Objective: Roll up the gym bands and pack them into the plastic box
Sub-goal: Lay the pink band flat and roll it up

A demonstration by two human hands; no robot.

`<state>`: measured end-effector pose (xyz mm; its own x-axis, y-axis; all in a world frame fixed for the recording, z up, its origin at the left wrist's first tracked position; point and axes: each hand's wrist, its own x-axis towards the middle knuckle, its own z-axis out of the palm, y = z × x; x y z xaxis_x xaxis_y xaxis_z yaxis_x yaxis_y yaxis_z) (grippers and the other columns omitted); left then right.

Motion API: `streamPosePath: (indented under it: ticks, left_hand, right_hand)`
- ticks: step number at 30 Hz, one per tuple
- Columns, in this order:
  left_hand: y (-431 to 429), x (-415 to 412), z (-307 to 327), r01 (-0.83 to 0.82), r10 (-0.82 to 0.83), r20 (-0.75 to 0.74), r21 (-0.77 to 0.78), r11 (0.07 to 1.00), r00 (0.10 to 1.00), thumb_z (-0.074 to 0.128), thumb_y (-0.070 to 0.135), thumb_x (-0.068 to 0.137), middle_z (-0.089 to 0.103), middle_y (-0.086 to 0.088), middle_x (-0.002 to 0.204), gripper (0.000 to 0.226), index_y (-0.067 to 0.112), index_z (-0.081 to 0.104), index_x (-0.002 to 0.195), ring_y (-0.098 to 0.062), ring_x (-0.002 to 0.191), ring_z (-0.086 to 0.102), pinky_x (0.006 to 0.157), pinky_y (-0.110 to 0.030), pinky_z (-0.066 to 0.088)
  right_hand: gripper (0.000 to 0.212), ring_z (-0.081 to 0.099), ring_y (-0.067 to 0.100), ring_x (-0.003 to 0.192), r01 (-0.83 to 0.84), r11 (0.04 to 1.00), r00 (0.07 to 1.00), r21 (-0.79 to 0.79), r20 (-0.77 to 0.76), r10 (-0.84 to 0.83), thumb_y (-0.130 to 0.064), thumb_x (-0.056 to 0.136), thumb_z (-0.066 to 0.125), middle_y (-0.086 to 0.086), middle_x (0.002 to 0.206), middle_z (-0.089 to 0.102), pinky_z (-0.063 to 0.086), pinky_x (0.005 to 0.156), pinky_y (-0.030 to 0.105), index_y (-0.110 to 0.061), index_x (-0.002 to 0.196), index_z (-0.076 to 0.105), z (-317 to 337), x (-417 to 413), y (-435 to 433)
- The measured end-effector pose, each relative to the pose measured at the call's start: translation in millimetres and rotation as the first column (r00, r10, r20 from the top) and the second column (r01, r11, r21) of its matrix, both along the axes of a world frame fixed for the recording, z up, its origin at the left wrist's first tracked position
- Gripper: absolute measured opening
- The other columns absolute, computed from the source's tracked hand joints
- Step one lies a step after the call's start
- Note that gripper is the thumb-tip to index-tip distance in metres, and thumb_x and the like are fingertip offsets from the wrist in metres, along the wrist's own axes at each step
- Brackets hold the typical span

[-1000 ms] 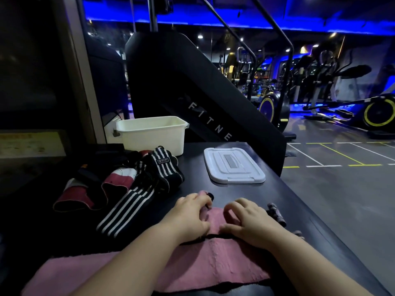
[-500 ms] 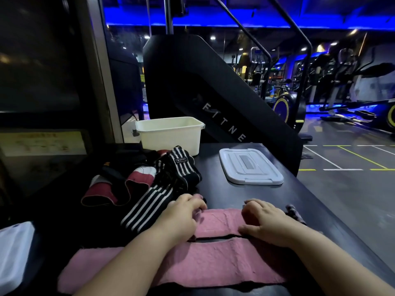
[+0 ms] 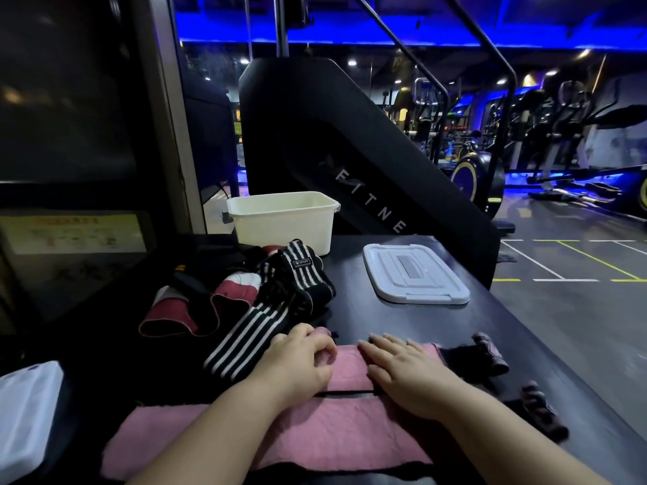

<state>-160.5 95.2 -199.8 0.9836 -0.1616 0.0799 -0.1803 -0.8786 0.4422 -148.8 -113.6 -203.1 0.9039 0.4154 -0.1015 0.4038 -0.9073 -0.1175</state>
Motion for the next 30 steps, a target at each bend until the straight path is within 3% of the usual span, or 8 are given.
streamPosePath:
  ticks: [6, 7, 9, 11, 15, 17, 26, 30]
  left_hand:
    - [15, -4, -4, -0.004, 0.005, 0.017, -0.016, 1.000, 1.000, 0.054, 0.031, 0.085, 0.046, 0.019, 0.121, 0.025, 0.043, 0.060, 0.106, -0.015, 0.115, 0.047, 0.103, -0.034, 0.039]
    - [17, -5, -4, -0.003, 0.004, 0.025, -0.009, 1.000, 1.000, 0.053, 0.030, 0.086, 0.045, 0.020, 0.122, 0.026, 0.043, 0.060, 0.107, -0.015, 0.115, 0.047, 0.103, -0.033, 0.039]
    - [21, -7, -5, 0.001, -0.001, 0.042, -0.001, 1.000, 0.999, 0.053, 0.029, 0.088, 0.045, 0.021, 0.124, 0.026, 0.044, 0.059, 0.109, -0.015, 0.116, 0.046, 0.102, -0.032, 0.039]
    - [26, -9, -5, 0.003, -0.003, 0.052, 0.002, 1.000, 0.999, 0.053, 0.031, 0.090, 0.045, 0.021, 0.125, 0.026, 0.044, 0.059, 0.111, -0.014, 0.116, 0.046, 0.102, -0.032, 0.039]
    - [40, -13, -7, -0.025, 0.025, 0.107, 0.001, 1.000, 0.994, 0.055, 0.033, 0.092, 0.048, 0.020, 0.121, 0.022, 0.043, 0.060, 0.111, -0.014, 0.113, 0.050, 0.100, -0.032, 0.041]
    - [50, -14, -7, -0.064, 0.062, 0.104, 0.012, 0.998, 0.993, 0.055, 0.035, 0.092, 0.046, 0.021, 0.122, 0.021, 0.044, 0.059, 0.110, -0.014, 0.113, 0.049, 0.099, -0.034, 0.042]
    - [71, -15, -4, -0.132, 0.128, 0.057, 0.068, 0.989, 0.990, 0.061, 0.053, 0.086, 0.045, 0.020, 0.128, 0.026, 0.045, 0.059, 0.110, -0.017, 0.120, 0.043, 0.101, -0.033, 0.037]
    - [71, -18, -4, -0.139, 0.134, 0.069, 0.076, 0.987, 0.989, 0.058, 0.051, 0.088, 0.046, 0.019, 0.128, 0.026, 0.045, 0.059, 0.114, -0.018, 0.122, 0.039, 0.106, -0.033, 0.033]
  right_hand:
    - [0.059, 0.000, 0.011, 0.150, -0.007, 1.000, 1.000, 0.007, 0.008, 0.007, -0.056, 0.101, 0.022, -0.009, 0.163, -0.004, 0.003, 0.121, 0.035, -0.035, 0.155, 0.011, -2, -1, -3]
    - [0.065, 0.000, 0.011, 0.150, -0.009, 1.000, 1.000, 0.009, 0.003, 0.009, -0.064, 0.096, 0.018, -0.010, 0.163, -0.004, 0.003, 0.121, 0.035, -0.035, 0.154, 0.011, -1, -1, -3]
    - [0.099, 0.001, 0.010, 0.150, -0.012, 1.000, 1.000, 0.017, -0.003, 0.012, -0.086, 0.071, -0.007, -0.013, 0.162, -0.002, 0.005, 0.121, 0.035, -0.036, 0.154, 0.012, 0, -2, -3]
    - [0.116, 0.003, 0.009, 0.149, 0.000, 1.000, 1.000, 0.016, 0.000, 0.000, -0.089, 0.055, -0.019, -0.015, 0.162, 0.003, 0.007, 0.121, 0.035, -0.037, 0.154, 0.013, -2, -2, -4]
    - [0.072, 0.004, 0.010, 0.149, -0.006, 1.000, 1.000, 0.005, 0.009, 0.006, -0.069, 0.091, 0.015, -0.015, 0.162, 0.008, 0.007, 0.121, 0.035, -0.035, 0.154, 0.013, -2, -1, -2]
    - [0.062, 0.003, 0.010, 0.149, -0.004, 1.000, 1.000, -0.014, 0.007, 0.005, -0.060, 0.098, 0.024, -0.015, 0.162, 0.008, 0.006, 0.121, 0.036, -0.034, 0.154, 0.013, -1, -1, -2]
    - [0.061, 0.004, 0.010, 0.149, -0.009, 1.000, 1.000, -0.014, 0.019, 0.010, -0.059, 0.099, 0.025, -0.015, 0.162, 0.008, 0.007, 0.121, 0.035, -0.036, 0.154, 0.013, -3, -1, -2]
    - [0.061, 0.005, 0.011, 0.149, -0.012, 1.000, 0.999, -0.017, 0.035, 0.013, -0.059, 0.099, 0.026, -0.013, 0.162, 0.008, 0.008, 0.121, 0.034, -0.036, 0.154, 0.014, -1, -2, -2]
